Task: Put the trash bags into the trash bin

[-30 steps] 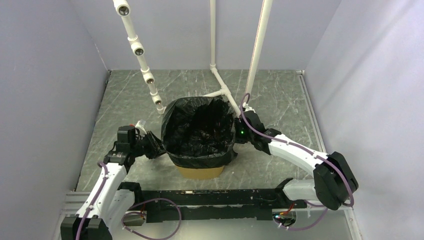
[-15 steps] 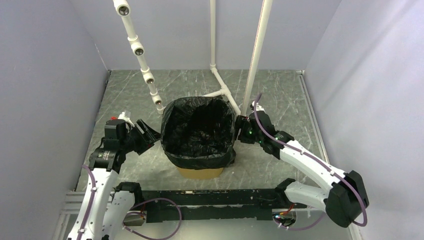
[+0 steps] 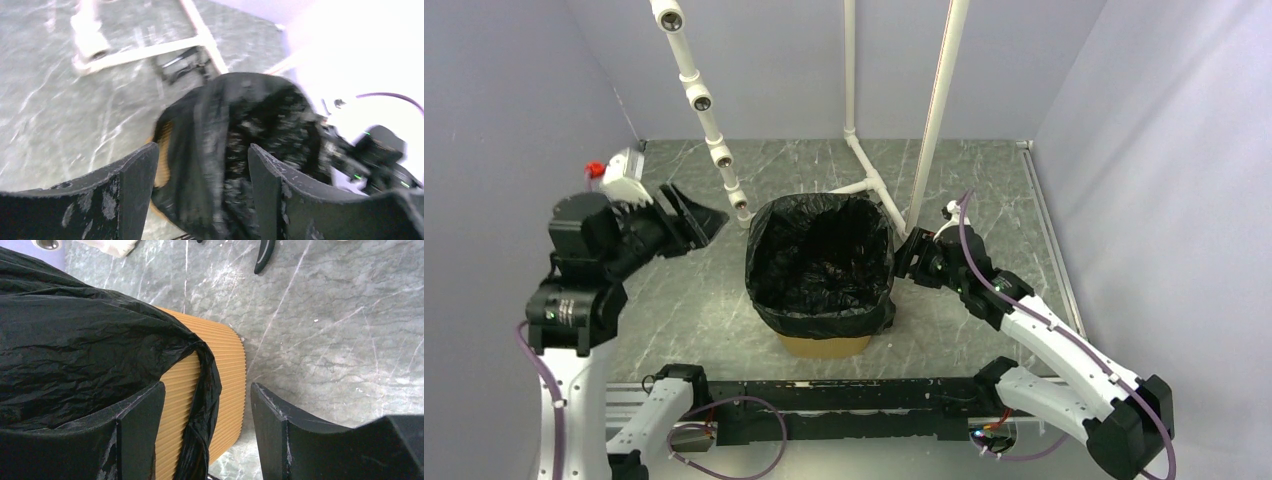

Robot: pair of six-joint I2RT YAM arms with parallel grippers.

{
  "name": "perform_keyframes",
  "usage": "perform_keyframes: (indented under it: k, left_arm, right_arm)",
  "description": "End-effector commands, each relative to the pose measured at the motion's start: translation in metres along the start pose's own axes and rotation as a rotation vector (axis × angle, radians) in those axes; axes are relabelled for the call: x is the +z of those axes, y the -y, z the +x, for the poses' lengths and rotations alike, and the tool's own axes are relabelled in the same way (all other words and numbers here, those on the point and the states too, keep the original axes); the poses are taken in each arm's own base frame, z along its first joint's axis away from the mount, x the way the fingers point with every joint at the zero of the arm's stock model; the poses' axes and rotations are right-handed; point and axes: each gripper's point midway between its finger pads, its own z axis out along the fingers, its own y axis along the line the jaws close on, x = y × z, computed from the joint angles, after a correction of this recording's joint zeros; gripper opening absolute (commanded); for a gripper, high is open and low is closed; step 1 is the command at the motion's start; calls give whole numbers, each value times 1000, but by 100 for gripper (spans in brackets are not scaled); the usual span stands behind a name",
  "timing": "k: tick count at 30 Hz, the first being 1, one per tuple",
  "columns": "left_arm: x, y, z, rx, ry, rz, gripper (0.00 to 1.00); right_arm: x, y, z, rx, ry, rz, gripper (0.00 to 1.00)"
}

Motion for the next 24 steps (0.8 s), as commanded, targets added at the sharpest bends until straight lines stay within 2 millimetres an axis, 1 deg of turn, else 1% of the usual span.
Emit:
perform_keyframes:
  k: [1, 3, 5, 7, 8, 11, 14, 17, 20, 24]
  left_arm:
    - [1, 65, -15, 147, -119, 318, 70]
    - [2, 75, -20, 189, -121, 346, 72]
    - [6, 81, -20, 214, -133, 358, 73]
    - [15, 90, -9, 212, -185, 385, 71]
    - [20, 95, 0, 222, -215, 391, 69]
    - [32, 99, 23, 296, -257, 327, 69]
    - [45, 114, 47, 338, -324, 329, 68]
    - [61, 112, 71, 427, -378, 226, 68]
    - [73, 112, 87, 454, -420, 206, 66]
    - [89, 96, 112, 462, -469, 155, 65]
  right_arm:
    - [0, -2, -2, 42, 23, -15, 67]
    - [2, -3, 3, 46, 0, -27, 67]
    - [4, -3, 4, 48, -10, -23, 67]
    - [6, -4, 6, 51, -21, -29, 67]
    - [7, -6, 7, 51, -28, -34, 67]
    - [9, -9, 6, 45, -41, -41, 67]
    - [10, -10, 7, 45, -48, -45, 68]
    - [8, -14, 6, 40, -51, -57, 68]
    - [7, -12, 6, 35, -49, -53, 68]
    - [7, -10, 6, 31, -42, -50, 68]
